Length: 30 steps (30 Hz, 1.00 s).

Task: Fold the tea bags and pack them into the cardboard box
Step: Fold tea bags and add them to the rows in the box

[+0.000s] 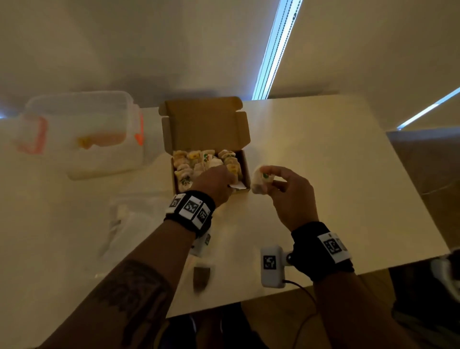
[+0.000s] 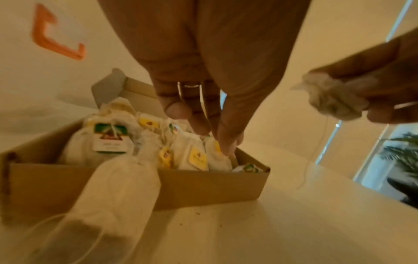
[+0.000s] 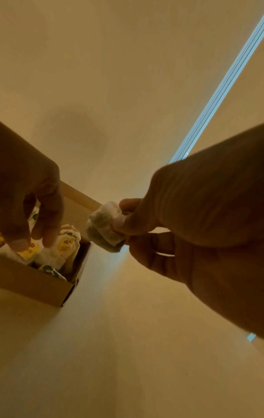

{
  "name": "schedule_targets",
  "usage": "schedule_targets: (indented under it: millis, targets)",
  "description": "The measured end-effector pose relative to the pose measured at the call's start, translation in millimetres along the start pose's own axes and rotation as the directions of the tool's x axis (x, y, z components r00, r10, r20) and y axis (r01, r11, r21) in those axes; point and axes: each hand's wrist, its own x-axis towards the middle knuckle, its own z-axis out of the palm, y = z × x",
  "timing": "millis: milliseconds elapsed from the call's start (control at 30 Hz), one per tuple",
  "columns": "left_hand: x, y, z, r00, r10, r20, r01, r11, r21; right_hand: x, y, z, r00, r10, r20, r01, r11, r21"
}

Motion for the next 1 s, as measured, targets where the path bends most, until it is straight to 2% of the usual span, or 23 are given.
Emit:
schedule_targets:
  millis: [167, 300, 500, 600, 733, 800, 1000]
  targets:
    - [18, 8, 8, 0.996, -0.016, 0.082, 0.018, 0.999, -0.027, 7, 7, 0, 1.000, -0.013, -0.008, 0.013, 0.999, 0.052]
    - [26, 7, 12, 0.990, -0.092, 0.107, 0.097, 0.994, -0.041, 11, 16, 3, 0.999, -0.035, 0.005, 0.035, 0.997, 0.062]
    - [30, -3, 7, 0.992, -0.129, 0.009, 0.128, 0.979, -0.158, 14, 31, 12, 0.999, -0.026, 0.042, 0.024, 0.999, 0.042]
    - [38, -9, 1, 0.991, -0.134, -0.001, 0.133, 0.986, -0.103, 16, 35, 17, 0.998, -0.019, 0.055, 0.016, 0.998, 0.053]
    - [46, -11, -5, 0.997, -0.063, -0.053, 0.062, 0.998, -0.021, 26, 38, 27, 0.997, -0.033, 0.066, 0.029, 0.998, 0.059]
    - [49, -13, -7, 0.997, -0.044, -0.070, 0.044, 0.999, 0.005, 36, 40, 35, 0.995, -0.043, 0.088, 0.040, 0.999, 0.027]
    - [54, -20, -7, 0.994, -0.056, -0.098, 0.054, 0.998, -0.021, 67, 41, 68, 0.986, -0.074, 0.147, 0.105, 0.971, -0.215]
